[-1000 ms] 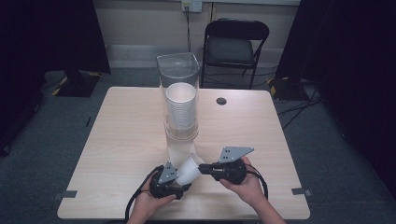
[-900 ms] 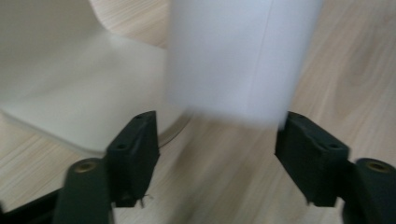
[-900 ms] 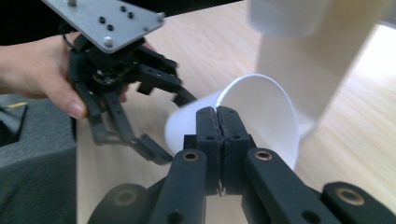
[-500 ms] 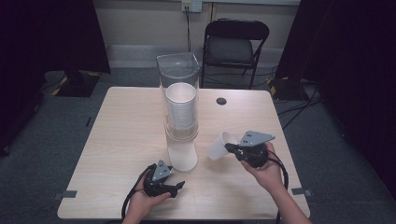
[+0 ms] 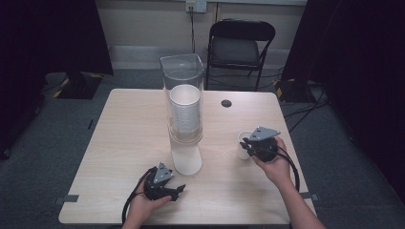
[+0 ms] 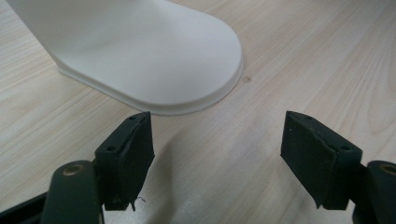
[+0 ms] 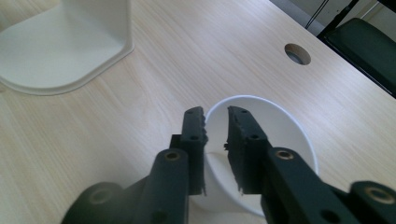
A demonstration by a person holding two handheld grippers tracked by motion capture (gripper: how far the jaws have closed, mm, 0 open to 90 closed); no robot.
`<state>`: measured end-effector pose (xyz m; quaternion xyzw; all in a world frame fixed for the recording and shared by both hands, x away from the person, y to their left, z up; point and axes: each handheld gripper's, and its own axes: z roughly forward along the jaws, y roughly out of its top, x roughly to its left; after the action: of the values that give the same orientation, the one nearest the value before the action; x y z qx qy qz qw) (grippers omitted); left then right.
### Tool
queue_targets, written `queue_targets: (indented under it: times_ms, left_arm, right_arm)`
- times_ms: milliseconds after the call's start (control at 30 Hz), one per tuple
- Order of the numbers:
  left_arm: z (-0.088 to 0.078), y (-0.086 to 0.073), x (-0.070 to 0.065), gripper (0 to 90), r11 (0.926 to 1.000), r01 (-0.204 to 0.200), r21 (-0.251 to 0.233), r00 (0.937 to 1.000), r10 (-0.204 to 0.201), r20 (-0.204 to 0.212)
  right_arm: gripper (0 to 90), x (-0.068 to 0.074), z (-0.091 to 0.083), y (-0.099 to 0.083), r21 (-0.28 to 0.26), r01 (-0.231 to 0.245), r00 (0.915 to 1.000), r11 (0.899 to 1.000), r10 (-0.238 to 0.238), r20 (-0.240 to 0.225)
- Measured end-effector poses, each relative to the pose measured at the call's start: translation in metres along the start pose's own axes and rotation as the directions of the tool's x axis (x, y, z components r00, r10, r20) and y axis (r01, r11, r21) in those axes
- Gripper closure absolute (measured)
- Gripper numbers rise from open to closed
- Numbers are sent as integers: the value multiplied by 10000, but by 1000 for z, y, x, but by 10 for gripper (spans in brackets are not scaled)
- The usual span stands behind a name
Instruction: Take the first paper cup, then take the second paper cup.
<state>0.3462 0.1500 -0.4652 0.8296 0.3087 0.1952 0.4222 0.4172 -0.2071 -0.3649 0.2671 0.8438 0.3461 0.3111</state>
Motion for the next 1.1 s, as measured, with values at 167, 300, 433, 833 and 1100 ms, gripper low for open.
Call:
queue_targets:
  times_ms: [167,300,433,833,1100]
  left_arm:
    - [-2,-2,3,239,9999,154,-58,9999,-154,-49]
    - [-4,-3,6,233,9996,261,-78,9996,-262,-97]
    - [-4,-3,8,214,9986,486,-196,9987,-489,-173]
    - [-5,-1,12,196,9952,863,-465,9952,-882,-422]
    - [-4,3,18,195,9879,1266,-896,9888,-1328,-676]
  right_arm:
    - [422,-3,-5,-8,-1089,-809,9965,9907,828,130]
    - [275,0,-22,-14,-1155,-2216,9728,9683,2277,426]
    - [225,9,-41,-30,-1885,-2182,9749,9575,2228,32]
    - [174,38,-41,-118,-348,-2487,9663,9680,2454,-778]
    - [165,45,-26,-131,513,-2395,9652,9695,2435,-951]
